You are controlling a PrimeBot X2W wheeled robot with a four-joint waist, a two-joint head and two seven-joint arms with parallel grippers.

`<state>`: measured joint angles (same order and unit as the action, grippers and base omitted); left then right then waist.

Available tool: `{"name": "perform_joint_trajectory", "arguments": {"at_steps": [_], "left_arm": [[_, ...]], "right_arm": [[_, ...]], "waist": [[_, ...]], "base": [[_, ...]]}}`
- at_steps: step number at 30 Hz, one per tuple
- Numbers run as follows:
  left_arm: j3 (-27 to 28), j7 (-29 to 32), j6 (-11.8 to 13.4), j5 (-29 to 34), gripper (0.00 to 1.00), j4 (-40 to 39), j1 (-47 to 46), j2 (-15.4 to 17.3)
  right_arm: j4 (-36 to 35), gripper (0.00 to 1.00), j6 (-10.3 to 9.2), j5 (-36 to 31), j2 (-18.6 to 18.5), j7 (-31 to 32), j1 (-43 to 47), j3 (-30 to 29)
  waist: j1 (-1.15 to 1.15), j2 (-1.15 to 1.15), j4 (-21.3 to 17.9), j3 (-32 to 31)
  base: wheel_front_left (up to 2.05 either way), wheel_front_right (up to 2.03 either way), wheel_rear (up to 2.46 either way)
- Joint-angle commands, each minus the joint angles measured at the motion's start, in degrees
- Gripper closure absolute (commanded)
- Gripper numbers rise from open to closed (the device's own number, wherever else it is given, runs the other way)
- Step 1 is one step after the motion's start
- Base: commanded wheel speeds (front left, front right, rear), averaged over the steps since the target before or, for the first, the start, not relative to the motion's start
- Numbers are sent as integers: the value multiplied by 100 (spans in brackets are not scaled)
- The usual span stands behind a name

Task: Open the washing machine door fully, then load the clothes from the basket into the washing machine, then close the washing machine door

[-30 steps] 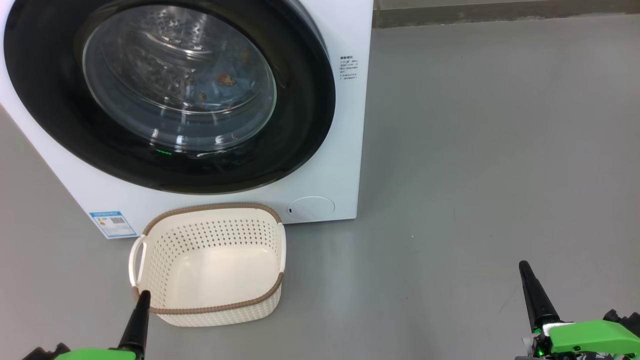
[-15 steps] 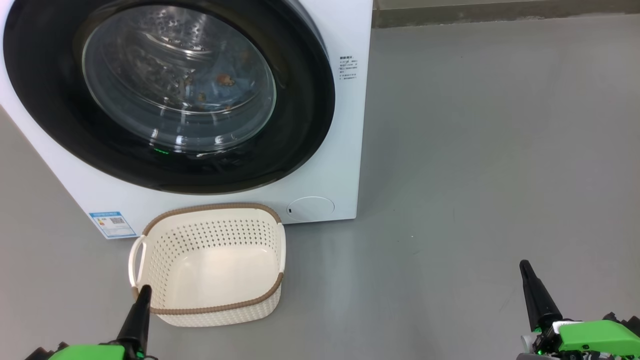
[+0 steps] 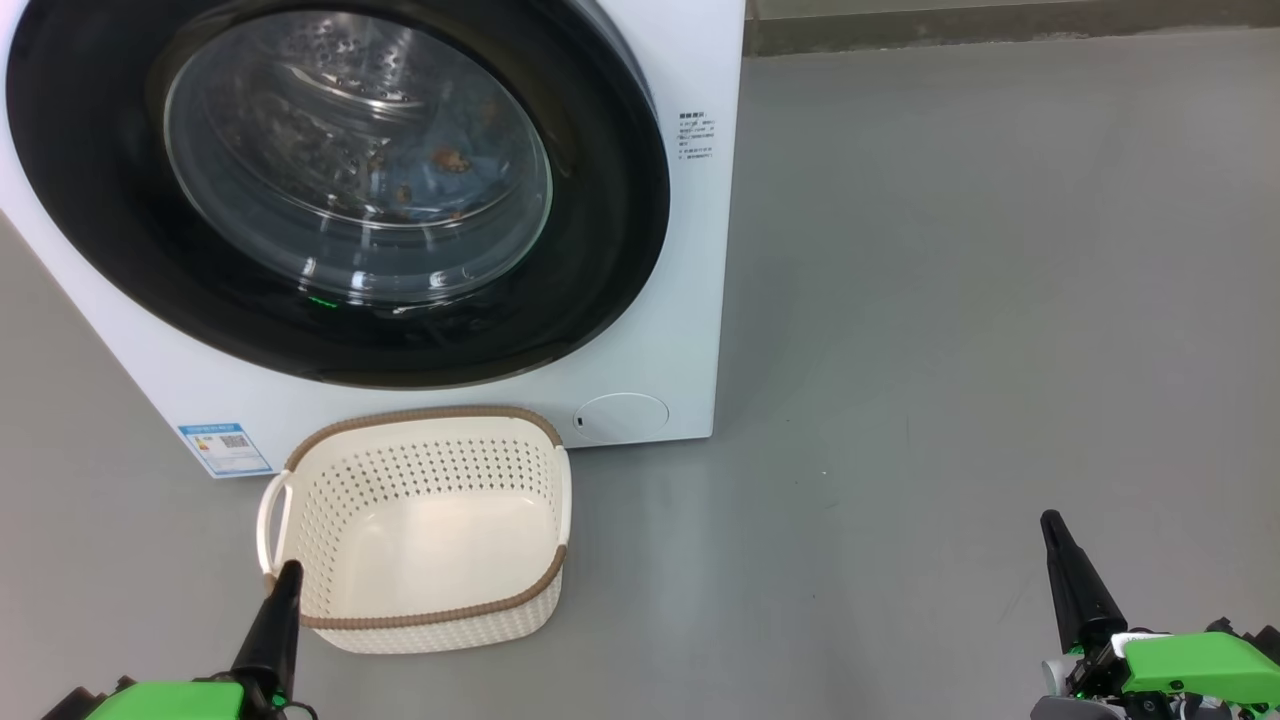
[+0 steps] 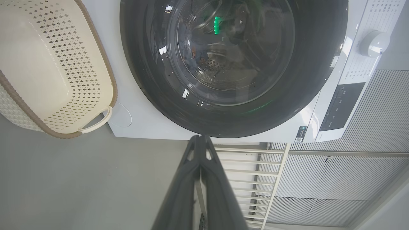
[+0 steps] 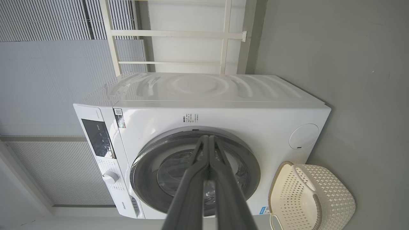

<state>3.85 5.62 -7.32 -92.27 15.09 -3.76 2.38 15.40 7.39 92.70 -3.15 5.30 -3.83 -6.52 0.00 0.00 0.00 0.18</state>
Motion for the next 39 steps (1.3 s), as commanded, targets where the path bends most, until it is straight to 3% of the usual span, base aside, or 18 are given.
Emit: {"name": "perform_joint_trajectory", "arguments": {"at_steps": [1,39], "left_arm": [[186,22,-16,-56,100,-106,-236,110],[222,50,-16,-27,100,-106,-239,86]], "right_arm": [[-143,100,10,28,-45,40,-226,98],[-140,100,10,-7,-16,74,-230,56]], "waist": [[0,0,0,0],[0,0,0,0]], "base": [[0,0,0],[0,0,0]]}}
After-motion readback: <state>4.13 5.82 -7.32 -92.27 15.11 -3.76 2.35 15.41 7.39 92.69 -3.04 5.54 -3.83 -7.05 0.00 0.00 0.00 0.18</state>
